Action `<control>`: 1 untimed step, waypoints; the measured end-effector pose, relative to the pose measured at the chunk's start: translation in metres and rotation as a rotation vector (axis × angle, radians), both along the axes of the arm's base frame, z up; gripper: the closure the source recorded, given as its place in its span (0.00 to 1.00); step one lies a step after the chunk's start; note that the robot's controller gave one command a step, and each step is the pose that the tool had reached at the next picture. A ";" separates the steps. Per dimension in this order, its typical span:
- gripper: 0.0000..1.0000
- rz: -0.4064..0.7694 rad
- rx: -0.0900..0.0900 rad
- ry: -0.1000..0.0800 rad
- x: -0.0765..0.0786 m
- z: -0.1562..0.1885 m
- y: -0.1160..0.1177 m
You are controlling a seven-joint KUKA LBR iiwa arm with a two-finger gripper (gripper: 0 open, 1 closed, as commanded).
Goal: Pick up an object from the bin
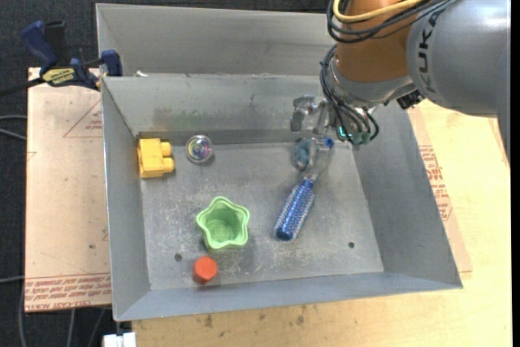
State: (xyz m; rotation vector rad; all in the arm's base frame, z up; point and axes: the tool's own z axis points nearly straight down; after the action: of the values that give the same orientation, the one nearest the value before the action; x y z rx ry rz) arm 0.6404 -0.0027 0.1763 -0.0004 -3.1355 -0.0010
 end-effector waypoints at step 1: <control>0.00 0.641 0.003 -0.003 -0.055 -0.109 -0.038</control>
Offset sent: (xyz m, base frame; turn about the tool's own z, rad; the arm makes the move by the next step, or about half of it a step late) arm -0.0535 -0.0381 -0.1063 -0.6453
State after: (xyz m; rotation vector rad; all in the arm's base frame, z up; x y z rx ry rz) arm 0.5858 -0.0411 0.0677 0.9886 -2.9786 -0.0032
